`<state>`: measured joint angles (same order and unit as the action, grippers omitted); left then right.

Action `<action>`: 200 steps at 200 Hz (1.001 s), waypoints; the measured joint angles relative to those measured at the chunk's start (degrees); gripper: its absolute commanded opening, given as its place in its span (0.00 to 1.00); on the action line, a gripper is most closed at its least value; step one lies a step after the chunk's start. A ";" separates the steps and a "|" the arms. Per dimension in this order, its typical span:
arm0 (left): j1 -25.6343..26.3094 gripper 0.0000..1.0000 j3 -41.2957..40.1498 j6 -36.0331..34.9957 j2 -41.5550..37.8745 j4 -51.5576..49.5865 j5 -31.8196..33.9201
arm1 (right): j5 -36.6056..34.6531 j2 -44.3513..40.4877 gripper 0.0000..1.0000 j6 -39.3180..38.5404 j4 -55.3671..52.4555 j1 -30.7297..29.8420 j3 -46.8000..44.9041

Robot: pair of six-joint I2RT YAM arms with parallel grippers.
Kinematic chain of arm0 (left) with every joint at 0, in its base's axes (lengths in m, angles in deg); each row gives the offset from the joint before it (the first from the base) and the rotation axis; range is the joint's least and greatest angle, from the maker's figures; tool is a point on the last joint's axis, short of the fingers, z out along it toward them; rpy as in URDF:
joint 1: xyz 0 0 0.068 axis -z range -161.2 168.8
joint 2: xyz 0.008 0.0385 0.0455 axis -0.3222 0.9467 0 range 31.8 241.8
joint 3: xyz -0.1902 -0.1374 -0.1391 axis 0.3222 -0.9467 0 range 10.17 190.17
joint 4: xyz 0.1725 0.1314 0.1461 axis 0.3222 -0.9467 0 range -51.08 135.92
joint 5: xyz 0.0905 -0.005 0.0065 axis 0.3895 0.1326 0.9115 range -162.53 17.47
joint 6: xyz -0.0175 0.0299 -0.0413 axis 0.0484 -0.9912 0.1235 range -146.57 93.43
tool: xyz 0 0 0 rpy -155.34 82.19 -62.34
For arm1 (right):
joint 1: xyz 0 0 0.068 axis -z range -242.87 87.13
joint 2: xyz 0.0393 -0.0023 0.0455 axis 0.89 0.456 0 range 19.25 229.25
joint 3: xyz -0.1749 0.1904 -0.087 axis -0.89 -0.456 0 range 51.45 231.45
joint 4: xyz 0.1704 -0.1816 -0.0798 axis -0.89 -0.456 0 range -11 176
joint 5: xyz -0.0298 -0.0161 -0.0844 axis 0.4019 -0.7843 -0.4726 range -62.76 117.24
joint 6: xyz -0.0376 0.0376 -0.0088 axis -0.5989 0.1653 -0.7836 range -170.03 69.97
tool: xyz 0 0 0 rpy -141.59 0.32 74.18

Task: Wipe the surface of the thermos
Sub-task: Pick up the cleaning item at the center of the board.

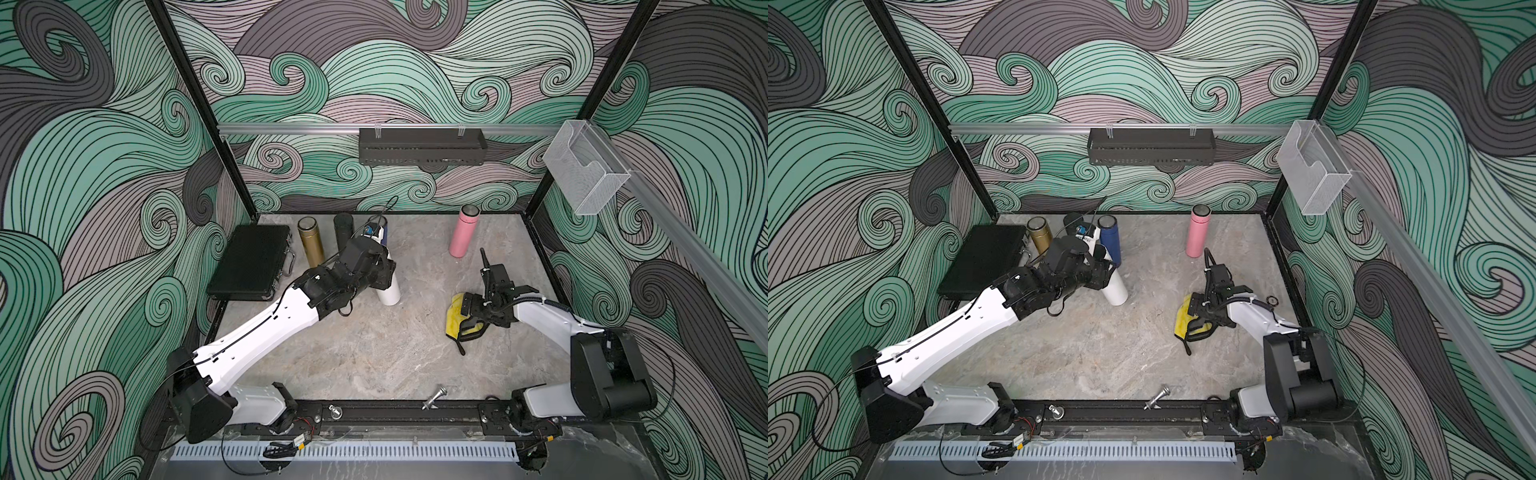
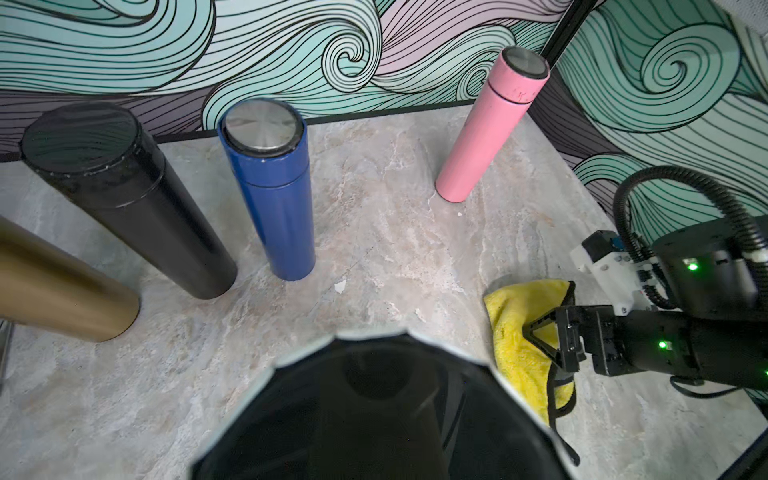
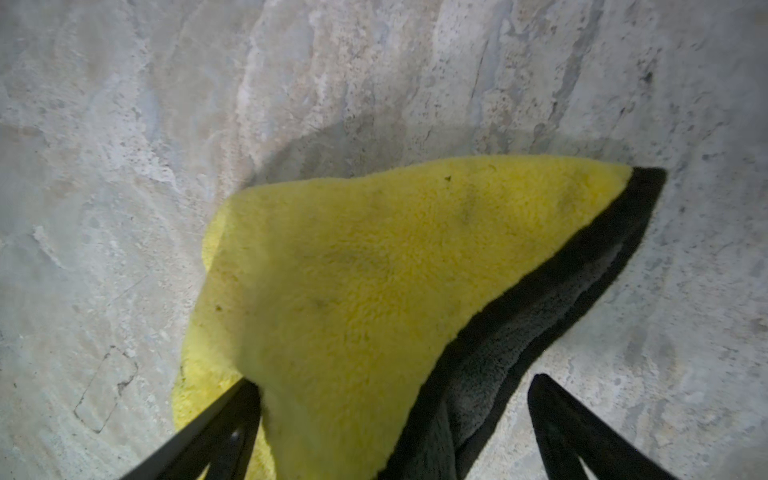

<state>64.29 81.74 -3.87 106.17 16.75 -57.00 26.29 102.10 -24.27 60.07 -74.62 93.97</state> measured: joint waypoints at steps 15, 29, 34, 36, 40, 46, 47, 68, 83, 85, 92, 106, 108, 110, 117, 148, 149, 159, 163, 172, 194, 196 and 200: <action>-0.13 0.00 -1.77 0.02 -0.98 0.13 0.33 | -0.15 2.47 0.99 0.68 0.13 -0.44 0.87; -0.52 0.00 -3.41 0.02 -2.19 0.42 0.37 | -0.20 4.63 0.94 1.55 0.72 -1.07 1.64; -0.76 0.00 -3.98 0.04 -2.69 0.46 0.35 | -0.55 5.25 0.92 1.84 0.72 -1.33 1.97; -0.87 0.00 -4.17 0.04 -2.91 0.42 0.35 | -0.63 5.33 0.91 1.90 0.72 -1.40 2.05; -1.09 0.00 -4.48 0.07 -3.26 0.39 0.35 | -0.68 5.68 0.89 2.16 0.81 -1.57 2.29; -1.53 0.00 -4.90 0.07 -3.80 0.42 0.37 | -0.72 6.12 0.84 2.38 1.01 -1.75 2.62; -1.57 0.00 -4.96 0.07 -3.85 0.44 0.35 | -0.72 6.21 0.84 2.49 1.07 -1.79 2.69; -3.13 0.00 -6.14 0.28 -5.57 1.03 0.33 | -0.90 7.39 0.63 3.74 2.78 -2.43 3.43; -3.89 0.00 -7.04 0.52 -6.49 1.44 0.31 | -0.79 7.72 0.43 4.37 4.33 -3.04 3.34; -3.98 0.00 -7.17 0.59 -6.62 1.51 0.33 | -0.90 7.72 0.38 4.24 4.42 -3.13 3.32; -4.28 0.00 -7.61 0.79 -6.86 1.75 0.24 | -0.68 7.74 0.29 4.66 5.18 -3.32 3.17; -4.70 0.00 -8.39 1.20 -7.23 2.03 -0.20 | -0.37 7.61 0.10 4.90 6.34 -3.74 2.75; -4.72 0.00 -8.52 1.31 -7.23 2.05 -0.33 | -0.28 7.56 0.07 5.11 6.51 -3.80 2.67; -4.74 0.00 -8.63 1.40 -7.26 2.10 -0.42 | -0.31 7.48 0.04 5.05 6.58 -3.80 2.58; -4.90 0.00 -9.05 1.70 -7.32 2.23 -0.81 | -0.28 7.08 0.00 5.05 6.88 -3.93 2.32; -5.35 0.00 -11.76 3.85 -8.04 3.41 -2.40 | 1.60 1.79 0.00 4.72 8.76 -4.61 -1.57; -5.35 0.00 -11.89 3.93 -8.11 3.41 -2.47 | 1.73 1.64 0.00 4.70 8.83 -4.66 -1.70; -5.49 0.00 -12.74 4.83 -8.48 3.45 -2.95 | 3.72 -1.81 0.00 4.68 9.38 -6.10 -3.61; -5.60 0.00 -13.00 5.11 -8.61 3.41 -3.17 | 4.44 -3.32 0.00 4.66 9.62 -6.91 -4.35; -5.79 0.00 -13.42 5.95 -8.76 3.39 -3.54 | 6.54 -7.21 0.00 4.66 10.14 -9.51 -5.66; -6.49 0.00 -13.66 7.78 -8.96 3.41 -4.31 | 11.41 -14.93 0.00 4.96 13.75 -17.46 -6.62; -6.54 0.00 -13.66 7.98 -8.96 3.45 -4.39 | 11.65 -15.30 0.00 5.01 14.12 -17.97 -6.56; -6.69 0.00 -13.66 8.31 -8.96 3.50 -4.48 | 12.15 -16.33 0.00 5.16 14.86 -19.87 -6.21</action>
<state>57.61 68.08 4.43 97.20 20.25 -61.49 38.44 85.77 -19.11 74.93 -94.48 87.77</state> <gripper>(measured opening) 0.622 0.108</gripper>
